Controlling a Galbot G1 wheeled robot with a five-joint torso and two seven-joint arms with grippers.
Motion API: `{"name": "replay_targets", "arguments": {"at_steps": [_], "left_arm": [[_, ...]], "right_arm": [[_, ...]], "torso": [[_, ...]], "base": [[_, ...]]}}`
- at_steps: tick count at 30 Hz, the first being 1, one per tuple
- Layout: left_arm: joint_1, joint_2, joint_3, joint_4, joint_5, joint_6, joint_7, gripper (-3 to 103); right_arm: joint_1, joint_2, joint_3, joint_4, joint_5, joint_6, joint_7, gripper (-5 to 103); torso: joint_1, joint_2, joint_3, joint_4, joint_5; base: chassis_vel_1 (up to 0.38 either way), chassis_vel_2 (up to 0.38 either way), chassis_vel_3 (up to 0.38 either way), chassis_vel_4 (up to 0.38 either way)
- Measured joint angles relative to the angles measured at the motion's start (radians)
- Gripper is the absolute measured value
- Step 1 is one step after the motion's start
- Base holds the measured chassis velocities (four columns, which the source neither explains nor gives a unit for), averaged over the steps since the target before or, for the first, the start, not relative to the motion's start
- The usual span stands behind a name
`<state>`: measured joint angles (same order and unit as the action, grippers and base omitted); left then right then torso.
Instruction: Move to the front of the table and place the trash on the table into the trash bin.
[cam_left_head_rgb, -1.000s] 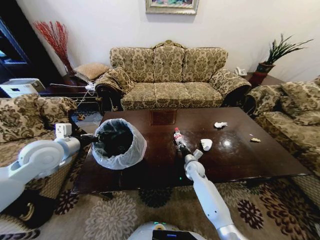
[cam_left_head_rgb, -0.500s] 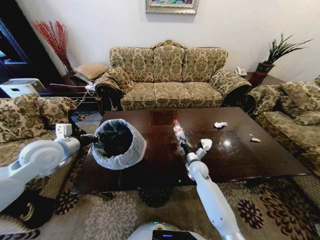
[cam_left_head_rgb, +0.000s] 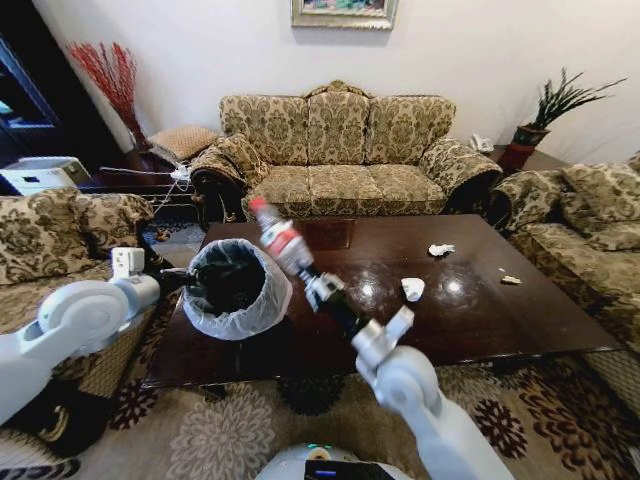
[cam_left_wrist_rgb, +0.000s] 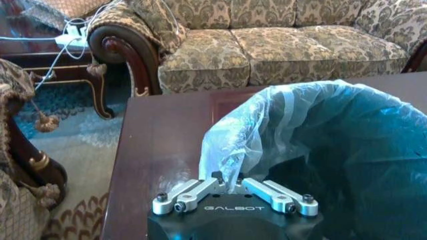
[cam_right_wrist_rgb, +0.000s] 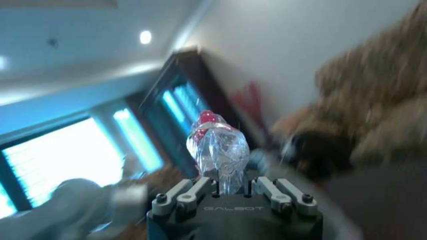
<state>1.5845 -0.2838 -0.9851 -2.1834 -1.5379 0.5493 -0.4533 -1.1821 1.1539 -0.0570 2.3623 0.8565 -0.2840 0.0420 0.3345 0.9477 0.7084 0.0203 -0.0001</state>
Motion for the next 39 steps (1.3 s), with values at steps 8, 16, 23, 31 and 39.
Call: {"name": "replay_targets", "arguments": {"at_steps": [8, 16, 23, 31, 39], "left_arm": [[0.007, -0.001, 0.003, -0.009, 0.081, -0.004, 0.019, 0], [0.014, -0.003, 0.008, -0.031, 0.113, -0.009, 0.027, 0], [0.014, -0.009, 0.004, -0.046, 0.112, -0.014, 0.026, 0], [0.014, -0.022, 0.002, -0.054, 0.110, -0.014, 0.026, 0], [0.011, -0.024, 0.005, -0.033, 0.108, -0.015, 0.027, 0]], "right_arm": [[-0.006, -0.061, -0.093, 0.103, 0.225, -0.120, 0.250, 18], [0.096, -0.025, -0.044, 0.122, 0.640, -0.147, 0.485, 18], [0.168, 0.016, -0.051, 0.066, 0.716, -0.154, 0.553, 30], [0.192, 0.031, -0.062, 0.032, 0.707, -0.155, 0.554, 57], [0.148, 0.028, -0.023, 0.011, 0.505, -0.129, 0.368, 84]], "torso": [[0.000, 0.000, 0.000, 0.0000, 0.0001], [0.000, 0.000, 0.000, 0.0001, 0.0001], [0.000, 0.000, 0.000, 0.0001, 0.0001], [0.000, 0.000, 0.000, 0.0001, 0.0001], [0.000, 0.000, 0.000, 0.0002, 0.0000]], "base": [[0.000, 0.000, 0.000, 0.000], [0.000, 0.000, 0.000, 0.000], [0.000, 0.000, 0.000, 0.000], [0.000, 0.000, 0.000, 0.000], [0.000, 0.000, 0.000, 0.000]]}}
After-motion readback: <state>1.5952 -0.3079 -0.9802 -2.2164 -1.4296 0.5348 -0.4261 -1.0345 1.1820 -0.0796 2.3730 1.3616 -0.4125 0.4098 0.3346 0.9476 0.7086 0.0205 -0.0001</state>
